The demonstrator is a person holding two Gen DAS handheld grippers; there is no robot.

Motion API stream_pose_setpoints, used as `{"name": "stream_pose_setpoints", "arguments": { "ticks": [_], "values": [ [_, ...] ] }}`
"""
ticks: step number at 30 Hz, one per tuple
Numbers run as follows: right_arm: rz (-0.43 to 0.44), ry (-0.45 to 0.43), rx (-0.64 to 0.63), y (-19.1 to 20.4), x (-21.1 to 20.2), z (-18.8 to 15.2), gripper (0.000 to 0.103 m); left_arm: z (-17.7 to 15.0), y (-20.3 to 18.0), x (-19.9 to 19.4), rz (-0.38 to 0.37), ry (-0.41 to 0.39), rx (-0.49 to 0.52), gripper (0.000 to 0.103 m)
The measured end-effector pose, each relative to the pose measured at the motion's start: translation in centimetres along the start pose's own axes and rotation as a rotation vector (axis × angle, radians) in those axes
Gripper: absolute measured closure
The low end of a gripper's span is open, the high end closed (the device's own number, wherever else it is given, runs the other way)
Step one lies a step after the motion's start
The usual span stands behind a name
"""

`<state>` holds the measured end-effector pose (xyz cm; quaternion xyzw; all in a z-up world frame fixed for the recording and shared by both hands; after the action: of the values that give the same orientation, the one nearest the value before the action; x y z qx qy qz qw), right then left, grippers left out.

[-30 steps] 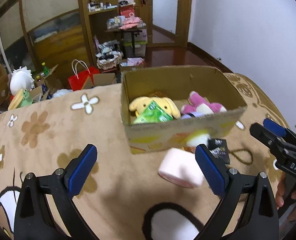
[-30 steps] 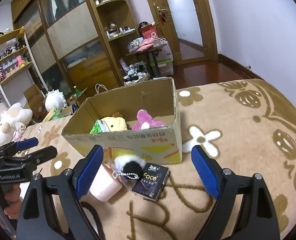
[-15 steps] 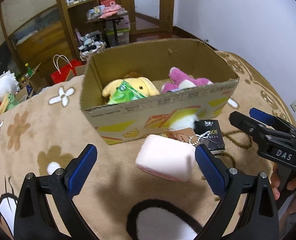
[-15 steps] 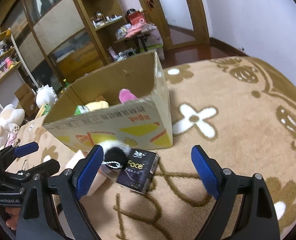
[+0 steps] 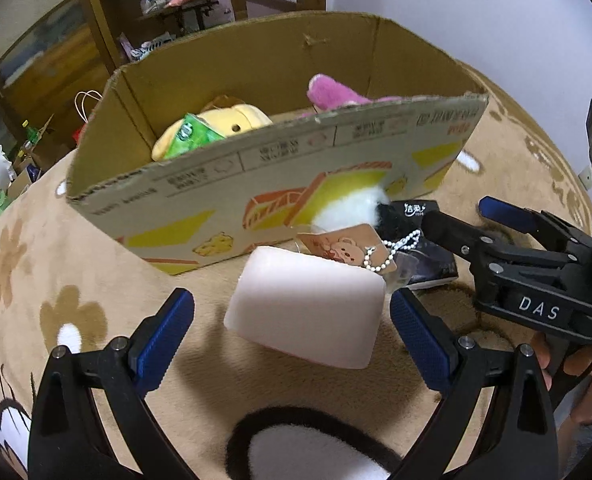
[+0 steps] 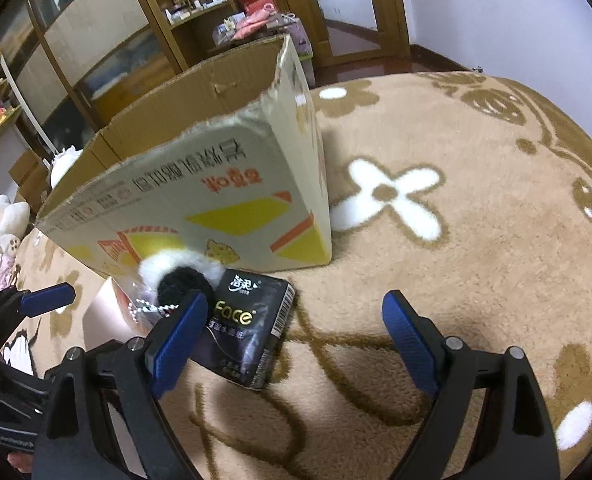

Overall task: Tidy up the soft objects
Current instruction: 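Close the left gripper on the pink sponge while the right grips the black tissue pack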

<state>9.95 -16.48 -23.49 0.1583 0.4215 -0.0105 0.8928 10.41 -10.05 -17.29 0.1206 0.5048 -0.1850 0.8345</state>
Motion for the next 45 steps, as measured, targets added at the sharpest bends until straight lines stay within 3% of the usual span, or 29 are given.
{"name": "stream_pose_setpoints", "arguments": {
  "ticks": [16, 25, 28, 30, 33, 36, 45],
  "values": [
    [-0.029, 0.052, -0.079, 1.3, 1.4, -0.7, 0.010, -0.6, 0.0, 2.1, 0.049, 0.054, 0.004, 0.004],
    [0.042, 0.074, -0.071, 2.4, 1.7, -0.9, 0.030, -1.0, 0.9, 2.7, 0.047, 0.071, -0.023, 0.004],
    [0.070, 0.086, -0.072, 2.9, 2.2, -0.9, 0.038, -0.9, 1.5, 2.9, 0.027, 0.076, -0.031, 0.010],
    [0.095, 0.092, -0.074, 3.4, 2.4, -0.9, 0.046, -1.0, 1.4, 3.0, 0.000, 0.083, -0.033, 0.021],
    [0.093, 0.086, -0.083, 3.9, 2.4, -0.9, 0.049, -1.1, 1.2, 2.9, -0.043, 0.093, -0.049, 0.035],
    [0.097, 0.083, -0.083, 4.1, 2.2, -0.9, 0.053, -1.1, 1.8, 2.6, -0.010, 0.081, -0.053, 0.044],
    [0.082, 0.068, -0.105, 3.9, 0.6, -1.0, 0.066, -1.5, 4.2, 1.5, 0.042, 0.062, -0.094, 0.053]
  ]
}}
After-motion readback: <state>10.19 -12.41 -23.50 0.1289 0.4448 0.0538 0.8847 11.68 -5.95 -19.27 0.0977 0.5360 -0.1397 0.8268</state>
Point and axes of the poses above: each gripper's, at about its wrist camera, not at the fingertips, and x roughly the way its jaws point, y to its left, z to its top, the point moved 8 cm from there along x, roughly the way its jaws point
